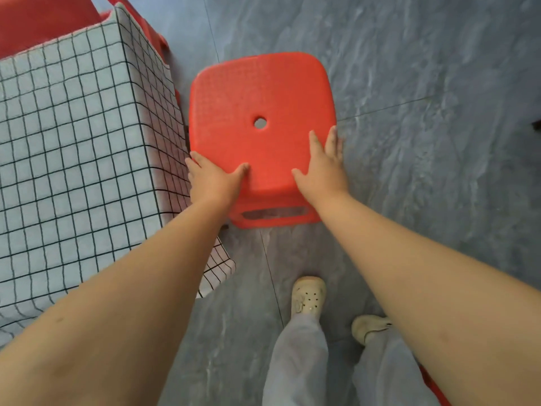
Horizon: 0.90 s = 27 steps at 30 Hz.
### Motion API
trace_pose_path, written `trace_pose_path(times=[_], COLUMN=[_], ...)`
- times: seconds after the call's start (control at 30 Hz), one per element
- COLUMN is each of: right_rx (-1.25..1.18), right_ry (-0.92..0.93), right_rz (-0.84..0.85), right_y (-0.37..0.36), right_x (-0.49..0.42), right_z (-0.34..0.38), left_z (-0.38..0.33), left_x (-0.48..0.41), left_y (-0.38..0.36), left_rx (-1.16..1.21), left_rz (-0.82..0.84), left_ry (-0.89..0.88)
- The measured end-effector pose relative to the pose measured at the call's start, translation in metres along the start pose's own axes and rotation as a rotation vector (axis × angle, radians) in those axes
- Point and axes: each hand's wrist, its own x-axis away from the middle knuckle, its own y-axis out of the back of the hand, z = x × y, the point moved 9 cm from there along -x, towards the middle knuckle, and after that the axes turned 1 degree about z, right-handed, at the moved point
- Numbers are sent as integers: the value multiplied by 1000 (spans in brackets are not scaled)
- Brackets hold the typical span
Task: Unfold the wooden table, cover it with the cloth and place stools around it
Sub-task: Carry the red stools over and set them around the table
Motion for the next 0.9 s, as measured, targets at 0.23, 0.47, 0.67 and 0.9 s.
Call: trace_pose_path(times=[0.23, 0.47, 0.67, 0.9], right_rx=[-80, -223, -311, -374], right_ry=[-34, -534, -918, -1196], right_rz=[28, -256, -537, -685], right_y=[18, 73, 96, 67], right_x=[51, 179, 360, 625], right_z=[-85, -276, -406, -510], left_z=[-17, -94, -149, -106], left_x=[47, 173, 359, 618], left_y=[-23, -117, -218, -324], left_rx=[-393, -490, -547, -705], left_rz=[-44, 132, 366, 563], left_ry=[-364, -822, -1160, -1534])
